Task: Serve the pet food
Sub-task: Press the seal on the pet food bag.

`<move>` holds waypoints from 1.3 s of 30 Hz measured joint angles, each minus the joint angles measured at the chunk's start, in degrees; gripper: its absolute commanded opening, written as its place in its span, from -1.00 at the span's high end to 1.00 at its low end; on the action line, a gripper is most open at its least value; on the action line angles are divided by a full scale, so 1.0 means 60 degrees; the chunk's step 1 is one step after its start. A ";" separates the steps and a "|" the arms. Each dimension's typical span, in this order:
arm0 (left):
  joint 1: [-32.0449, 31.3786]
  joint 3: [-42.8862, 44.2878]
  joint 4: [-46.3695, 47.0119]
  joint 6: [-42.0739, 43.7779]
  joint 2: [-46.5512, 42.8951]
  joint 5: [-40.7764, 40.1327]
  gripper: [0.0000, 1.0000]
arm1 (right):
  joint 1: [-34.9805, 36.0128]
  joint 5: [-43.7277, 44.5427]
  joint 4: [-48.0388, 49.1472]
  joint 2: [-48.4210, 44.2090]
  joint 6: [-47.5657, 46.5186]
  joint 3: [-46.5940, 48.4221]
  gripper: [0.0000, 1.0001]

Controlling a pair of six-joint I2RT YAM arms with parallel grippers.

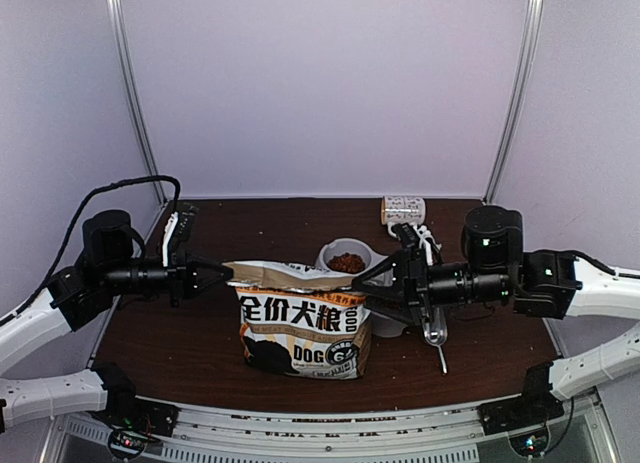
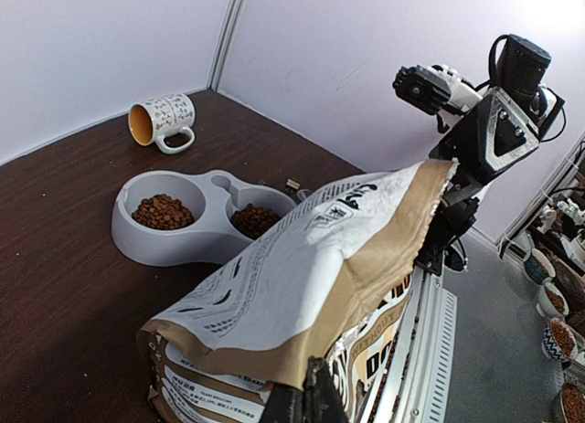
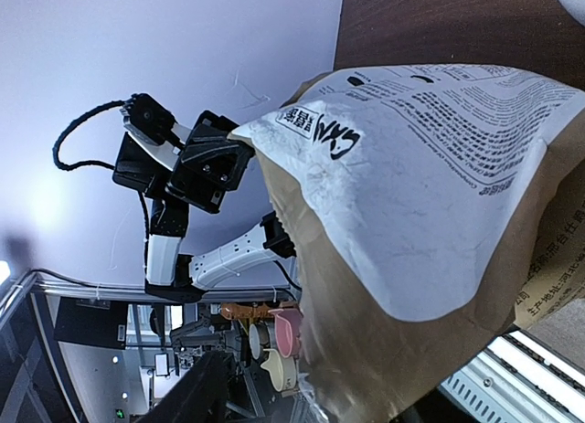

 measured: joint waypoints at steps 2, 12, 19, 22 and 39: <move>0.0000 0.0000 -0.0004 0.0015 -0.0007 0.0000 1.00 | -0.0004 0.0004 0.0025 0.0025 0.0044 0.0000 -0.23; 0.0000 -0.0197 0.0222 0.0011 -0.0127 0.0036 1.00 | -0.0386 0.0280 0.0302 0.0025 0.0619 -0.0510 0.02; 0.0000 -0.0240 0.0299 0.0011 -0.0157 0.0076 1.00 | -0.0605 0.0288 0.0798 -0.0011 0.1147 -0.0729 0.18; 0.0000 -0.0240 0.0299 0.0015 -0.0149 0.0080 1.00 | -0.0645 0.0251 0.0980 0.0044 0.1249 -0.0729 0.31; -0.0091 -0.1847 0.2444 -0.0914 -0.1056 -0.0688 1.00 | -0.0736 0.0102 0.4033 0.0280 0.0565 -0.2124 1.00</move>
